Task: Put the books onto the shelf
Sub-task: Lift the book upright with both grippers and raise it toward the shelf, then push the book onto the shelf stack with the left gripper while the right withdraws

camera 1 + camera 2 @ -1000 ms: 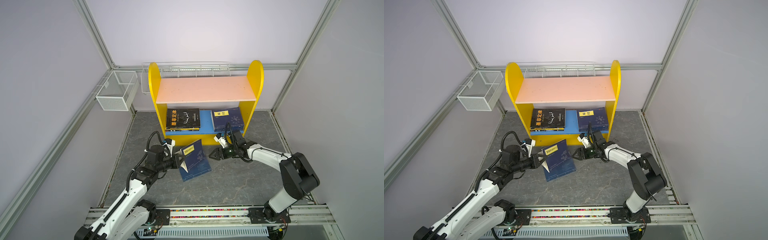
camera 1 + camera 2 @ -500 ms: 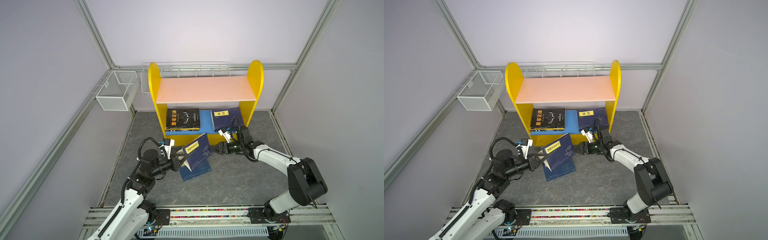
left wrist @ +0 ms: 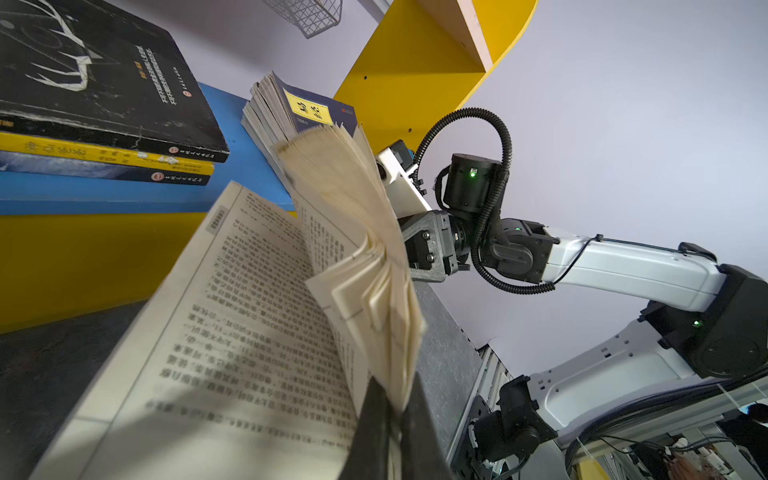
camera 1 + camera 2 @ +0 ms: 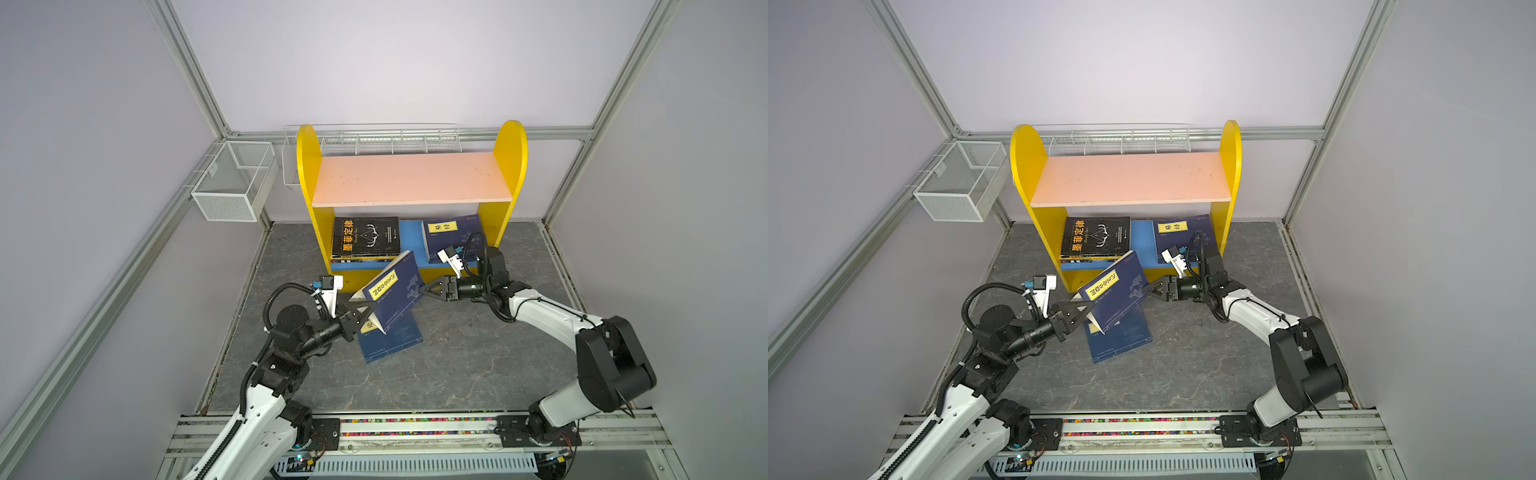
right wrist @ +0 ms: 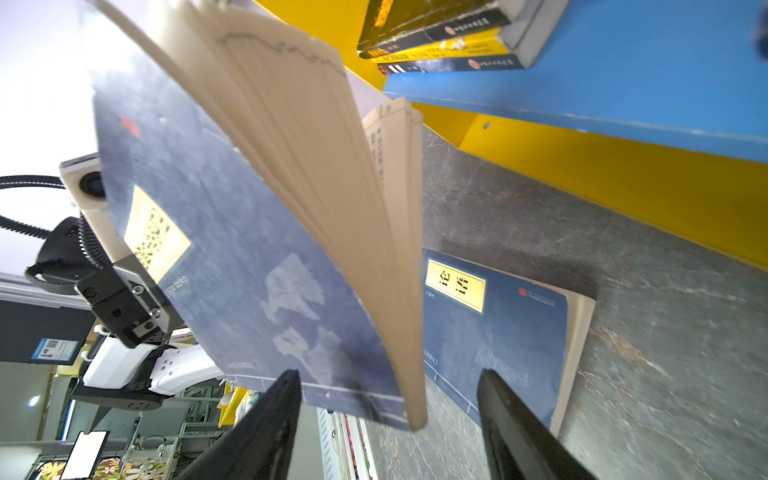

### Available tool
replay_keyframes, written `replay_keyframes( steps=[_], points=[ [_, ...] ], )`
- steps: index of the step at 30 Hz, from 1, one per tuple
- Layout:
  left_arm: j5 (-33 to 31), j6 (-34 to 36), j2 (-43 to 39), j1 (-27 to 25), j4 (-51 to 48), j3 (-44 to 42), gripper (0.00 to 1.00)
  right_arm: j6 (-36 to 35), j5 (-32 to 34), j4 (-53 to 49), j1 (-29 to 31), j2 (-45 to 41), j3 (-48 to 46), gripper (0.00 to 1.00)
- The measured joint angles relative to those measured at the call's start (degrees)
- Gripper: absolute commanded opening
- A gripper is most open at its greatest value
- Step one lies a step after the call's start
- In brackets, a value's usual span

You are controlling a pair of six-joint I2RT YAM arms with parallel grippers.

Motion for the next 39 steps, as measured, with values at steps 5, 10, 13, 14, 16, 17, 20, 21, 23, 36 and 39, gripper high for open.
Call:
replay_keyframes(
  steps=[5,10,13,14,16,17,20,21,23,36,39],
  points=[
    [0.46,-0.20,-0.44,0.00,1.20,-0.22,0.00,5.03,-0.37,6.93,1.92,0.22,-0.02,0.55],
    [0.44,-0.39,-1.53,0.00,2.69,-0.22,0.00,11.17,0.87,14.75,1.86,0.42,-0.42,0.26],
    [0.33,-0.37,-1.77,0.00,2.67,-0.22,0.00,12.94,1.55,17.31,1.81,0.28,-0.46,0.13],
    [0.11,-0.35,-1.73,0.00,2.16,-0.22,0.00,13.11,1.66,17.40,1.84,-0.02,-0.46,0.10],
    [-0.90,-0.20,-1.51,0.00,0.87,-0.22,0.08,12.85,2.08,16.59,1.84,-1.25,-0.44,0.07],
    [-1.64,-0.07,-1.29,0.00,0.11,-0.22,0.21,12.07,2.54,15.43,1.81,-2.34,-0.42,0.06],
    [-4.57,0.22,-0.57,0.02,-2.05,-0.17,0.72,9.46,3.78,12.00,1.75,-5.51,0.04,0.06],
    [-5.68,0.11,-0.26,0.02,-2.60,-0.17,0.83,8.76,3.93,11.17,1.73,-6.49,0.22,0.06],
    [-7.56,-0.04,0.52,0.00,-3.67,-0.11,0.95,7.85,4.11,10.25,1.53,-7.98,0.61,0.06],
    [-20.04,-7.39,-3.65,0.00,-2.45,-0.55,1.00,7.06,12.22,7.52,-5.16,-16.09,1.42,0.06],
    [-21.55,-10.25,-3.72,0.00,2.14,-1.70,1.00,7.82,13.40,8.94,-5.38,-16.63,1.42,0.06]
  ],
)
